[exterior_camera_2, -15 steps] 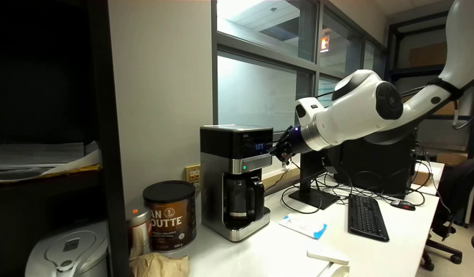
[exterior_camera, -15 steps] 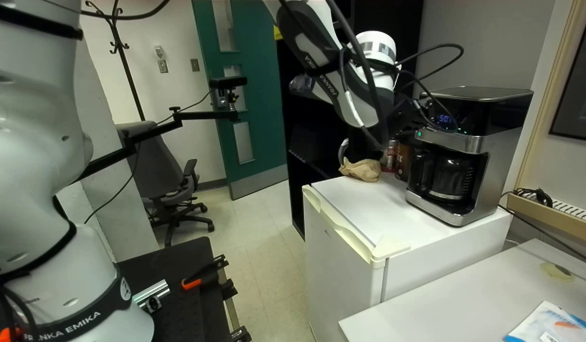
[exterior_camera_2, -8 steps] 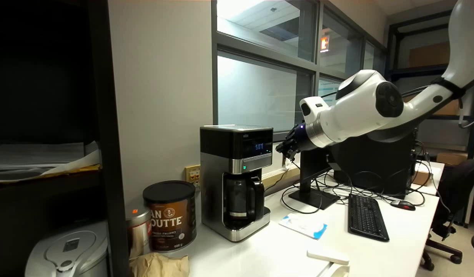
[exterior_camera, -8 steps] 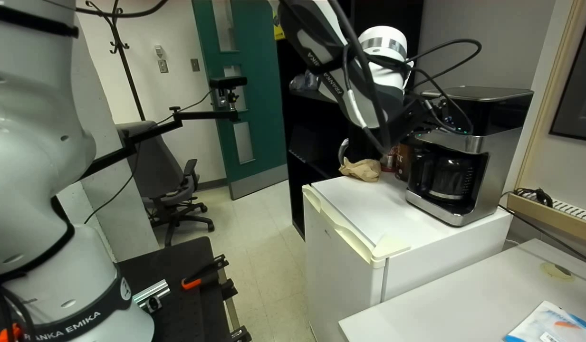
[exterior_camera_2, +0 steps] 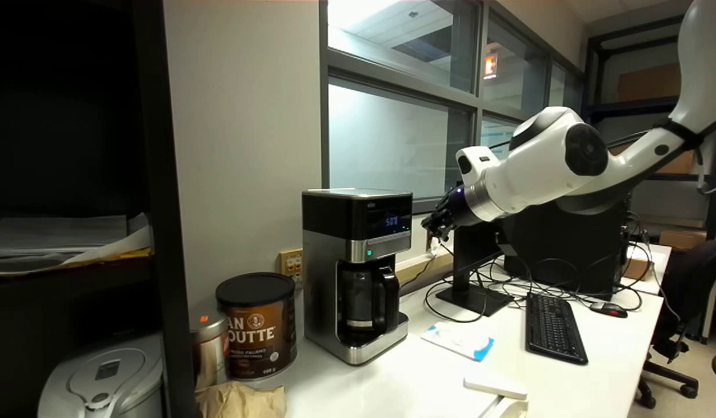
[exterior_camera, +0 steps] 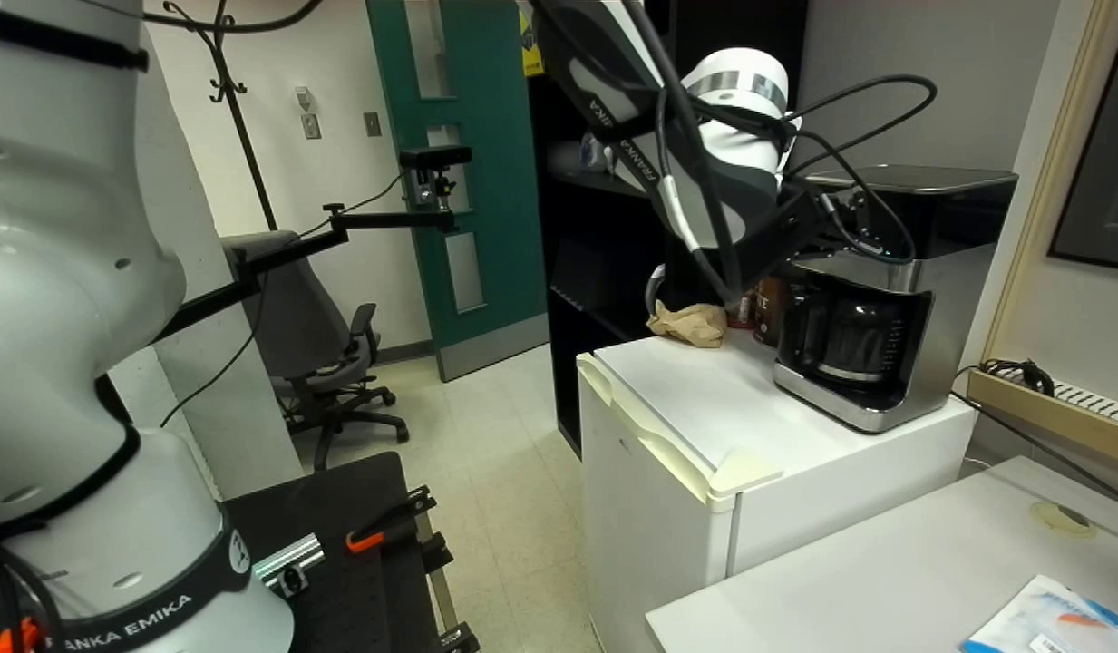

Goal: Press a button on the coffee maker

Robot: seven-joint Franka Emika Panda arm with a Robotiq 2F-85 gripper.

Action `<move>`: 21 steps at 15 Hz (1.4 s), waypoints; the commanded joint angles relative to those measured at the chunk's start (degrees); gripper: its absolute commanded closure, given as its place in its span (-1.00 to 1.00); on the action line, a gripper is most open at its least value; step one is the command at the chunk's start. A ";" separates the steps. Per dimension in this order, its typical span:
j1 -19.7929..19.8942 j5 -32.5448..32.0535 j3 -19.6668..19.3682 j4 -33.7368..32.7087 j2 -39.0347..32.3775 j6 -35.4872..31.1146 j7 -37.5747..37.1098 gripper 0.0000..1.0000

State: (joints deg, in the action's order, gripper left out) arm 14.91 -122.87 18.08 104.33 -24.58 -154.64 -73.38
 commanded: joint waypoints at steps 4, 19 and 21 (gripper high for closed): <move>-0.33 2.00 0.14 -0.58 -0.77 1.12 -0.37 0.99; -1.12 3.75 0.38 -3.52 -3.46 2.92 -0.18 0.99; -1.30 3.87 0.37 -3.90 -3.96 3.15 -0.08 0.99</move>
State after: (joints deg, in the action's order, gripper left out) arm 14.32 -119.77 18.27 101.94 -27.26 -153.08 -73.38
